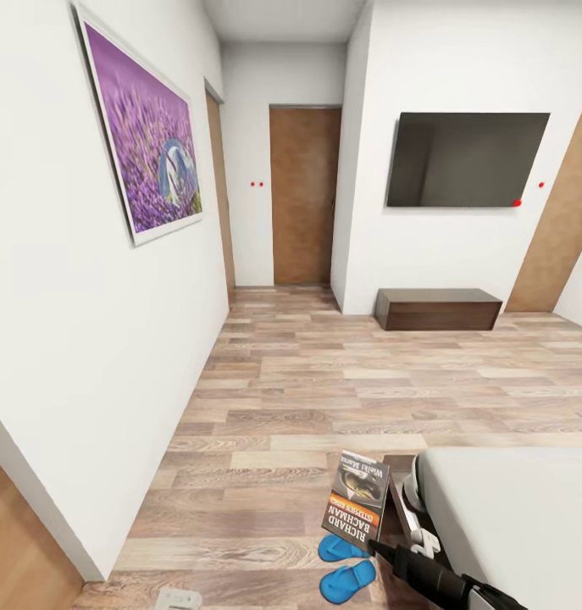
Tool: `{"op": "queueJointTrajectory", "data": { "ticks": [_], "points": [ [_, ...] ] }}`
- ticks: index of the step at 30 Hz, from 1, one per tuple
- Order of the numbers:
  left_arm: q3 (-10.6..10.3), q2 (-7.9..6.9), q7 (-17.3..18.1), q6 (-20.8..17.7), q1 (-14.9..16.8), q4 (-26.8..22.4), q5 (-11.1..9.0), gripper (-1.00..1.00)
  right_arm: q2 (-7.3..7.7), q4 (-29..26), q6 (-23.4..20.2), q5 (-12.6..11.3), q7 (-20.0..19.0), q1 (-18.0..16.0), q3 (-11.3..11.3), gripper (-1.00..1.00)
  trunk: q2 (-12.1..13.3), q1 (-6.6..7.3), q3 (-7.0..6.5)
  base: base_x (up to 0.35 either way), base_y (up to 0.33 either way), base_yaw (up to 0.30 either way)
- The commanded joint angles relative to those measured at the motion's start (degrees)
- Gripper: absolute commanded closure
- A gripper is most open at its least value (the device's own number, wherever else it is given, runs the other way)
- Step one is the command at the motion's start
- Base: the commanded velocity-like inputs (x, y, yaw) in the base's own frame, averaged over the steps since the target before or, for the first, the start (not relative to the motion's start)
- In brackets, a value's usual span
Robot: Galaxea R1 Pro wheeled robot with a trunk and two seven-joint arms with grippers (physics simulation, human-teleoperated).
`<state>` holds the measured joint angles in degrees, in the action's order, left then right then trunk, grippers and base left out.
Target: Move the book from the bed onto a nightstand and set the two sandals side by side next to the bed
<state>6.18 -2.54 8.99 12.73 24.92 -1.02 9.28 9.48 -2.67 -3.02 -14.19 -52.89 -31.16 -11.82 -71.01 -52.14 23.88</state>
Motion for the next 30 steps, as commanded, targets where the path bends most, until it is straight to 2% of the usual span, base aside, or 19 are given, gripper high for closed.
{"op": "queueJointTrajectory", "data": {
  "ticks": [1,30],
  "points": [
    [0.5,-0.01,0.15,0.19,0.04,0.03,0.57,-1.0,0.01,0.03,-0.32,-0.31,-0.2,-0.04,-0.05,1.0,-0.04,0.0,-0.03,0.0,0.0,0.0],
    [0.45,-0.01,0.15,0.19,0.04,0.05,0.57,-1.0,-0.08,0.06,-0.32,-0.31,-0.2,-0.04,-0.05,1.0,-0.04,0.0,-2.69,0.0,0.0,0.0]
  ]
}}
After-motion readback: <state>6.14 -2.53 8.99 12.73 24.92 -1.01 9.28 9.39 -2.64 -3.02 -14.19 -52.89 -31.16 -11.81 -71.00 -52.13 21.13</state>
